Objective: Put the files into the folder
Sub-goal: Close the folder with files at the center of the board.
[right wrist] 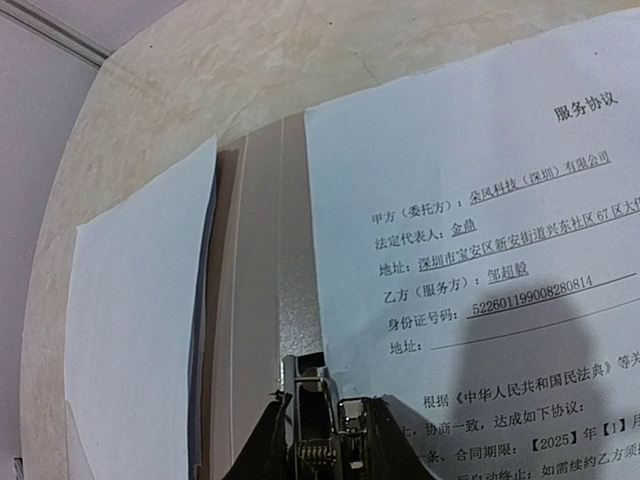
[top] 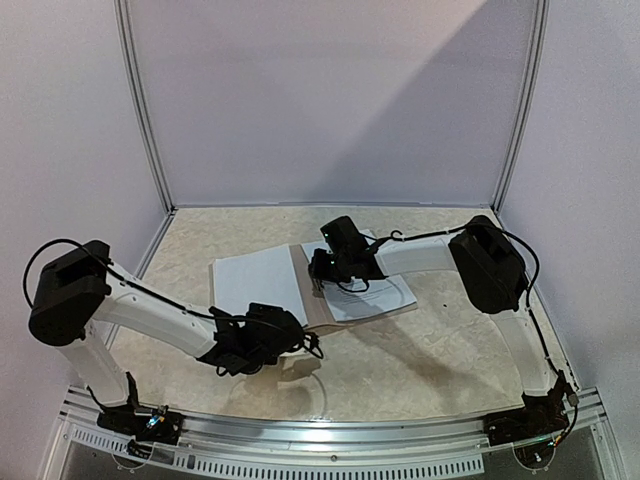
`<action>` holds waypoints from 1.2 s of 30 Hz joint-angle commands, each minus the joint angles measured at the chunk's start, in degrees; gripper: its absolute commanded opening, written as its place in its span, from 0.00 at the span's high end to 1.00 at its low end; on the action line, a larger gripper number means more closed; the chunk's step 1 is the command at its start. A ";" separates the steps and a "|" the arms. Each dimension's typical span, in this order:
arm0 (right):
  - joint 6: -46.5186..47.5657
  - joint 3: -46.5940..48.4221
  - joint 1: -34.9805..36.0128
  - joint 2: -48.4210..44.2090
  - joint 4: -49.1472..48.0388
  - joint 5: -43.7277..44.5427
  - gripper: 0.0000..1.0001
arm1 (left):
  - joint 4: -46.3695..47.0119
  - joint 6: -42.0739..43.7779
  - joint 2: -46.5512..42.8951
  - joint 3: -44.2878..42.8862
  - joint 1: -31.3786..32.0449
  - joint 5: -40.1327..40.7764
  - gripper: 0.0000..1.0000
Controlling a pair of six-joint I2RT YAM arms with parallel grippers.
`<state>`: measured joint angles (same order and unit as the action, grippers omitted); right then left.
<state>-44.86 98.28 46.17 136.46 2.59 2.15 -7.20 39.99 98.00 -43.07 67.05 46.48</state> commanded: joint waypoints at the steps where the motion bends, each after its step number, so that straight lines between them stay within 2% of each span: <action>1: -1.81 -1.69 -0.86 2.24 6.90 -1.51 0.88 | 13.45 7.89 1.69 5.13 2.91 5.12 0.31; 5: -1.72 -1.62 -0.82 2.23 6.75 -3.48 0.88 | 23.83 16.21 1.58 9.98 4.36 6.50 0.59; 9: -1.73 -1.77 -0.90 2.23 6.68 -3.76 0.87 | 31.82 23.41 1.86 12.33 4.50 7.65 0.67; 13: -1.39 -1.39 -0.89 2.15 7.20 -4.08 0.85 | 34.08 28.82 1.41 13.36 4.50 7.68 0.86; 15: -1.00 -1.19 -0.74 1.73 7.52 -4.08 0.81 | 34.50 32.64 1.40 13.96 4.50 7.39 0.93; 17: -0.52 -0.88 -0.73 0.99 7.83 -4.23 0.72 | 34.36 37.50 1.15 14.95 4.50 6.12 1.00; 25: 4.05 2.16 -0.40 -3.01 9.80 -6.27 0.49 | 31.73 54.59 -2.51 18.80 4.50 2.32 1.00; 31: 6.14 1.60 -0.43 -7.81 10.65 -6.85 0.46 | 27.10 61.87 -7.23 19.33 4.29 0.72 1.00; 36: 7.94 -2.79 -1.69 -14.25 17.53 0.14 0.45 | 33.07 74.73 -7.90 21.31 1.64 0.09 1.00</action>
<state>-39.29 98.85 45.67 129.78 13.19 -3.16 25.39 101.08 90.30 -24.18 70.30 49.63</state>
